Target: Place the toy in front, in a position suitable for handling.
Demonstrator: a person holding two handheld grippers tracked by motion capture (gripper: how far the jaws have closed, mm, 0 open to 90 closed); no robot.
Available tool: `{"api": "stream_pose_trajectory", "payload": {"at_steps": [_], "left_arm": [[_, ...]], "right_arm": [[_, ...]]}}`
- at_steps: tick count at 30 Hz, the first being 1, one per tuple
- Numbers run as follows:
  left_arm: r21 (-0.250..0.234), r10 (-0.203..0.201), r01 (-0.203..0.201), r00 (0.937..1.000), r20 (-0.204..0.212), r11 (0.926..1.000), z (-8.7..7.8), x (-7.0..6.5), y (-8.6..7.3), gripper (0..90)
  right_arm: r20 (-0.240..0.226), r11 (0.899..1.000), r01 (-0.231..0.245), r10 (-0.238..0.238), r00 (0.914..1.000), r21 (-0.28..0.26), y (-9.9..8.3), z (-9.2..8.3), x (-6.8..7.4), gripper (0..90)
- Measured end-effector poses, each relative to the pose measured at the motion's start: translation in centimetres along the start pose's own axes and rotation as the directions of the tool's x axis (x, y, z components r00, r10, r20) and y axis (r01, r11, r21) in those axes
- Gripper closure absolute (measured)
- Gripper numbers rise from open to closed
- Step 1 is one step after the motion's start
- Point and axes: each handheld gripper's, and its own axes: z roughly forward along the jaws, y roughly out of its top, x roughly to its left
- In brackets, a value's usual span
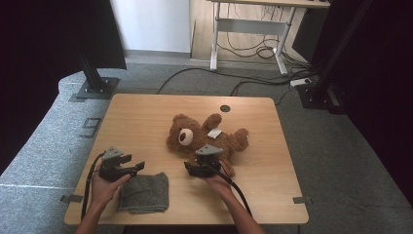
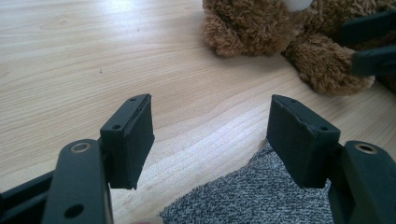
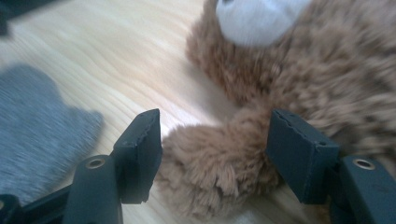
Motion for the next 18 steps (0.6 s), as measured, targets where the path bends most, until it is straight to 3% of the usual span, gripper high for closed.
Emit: {"api": "stream_pose_trajectory", "payload": {"at_steps": [5, 9, 15, 18], "left_arm": [[-0.001, -0.002, 0.002, 1.0, -0.001, 1.0, -0.1, 0.1, 0.0, 31.4], [-0.005, -0.008, 0.008, 1.0, -0.004, 1.0, -0.2, 0.2, -0.2, 31.5], [-0.011, -0.013, 0.013, 0.9999, -0.008, 0.9998, -0.4, 0.4, -0.2, 31.5], [-0.011, -0.013, 0.013, 0.9999, -0.008, 0.9999, -0.4, 0.4, -0.2, 31.5]], "right_arm": [[0.05, 0.997, 0.029, -0.032, 0.9982, 0.066, -0.4, 1.1, 0.6, 42.3], [0.054, 0.995, 0.026, -0.031, 0.9981, 0.095, -0.5, 1.3, 0.7, 43.7], [0.104, 0.985, 0.099, -0.114, 0.9881, 0.142, -1.1, 1.8, 1.4, 37.6], [0.116, 0.986, 0.098, -0.114, 0.9868, 0.135, -1.2, 1.9, 1.4, 46.8]]}}
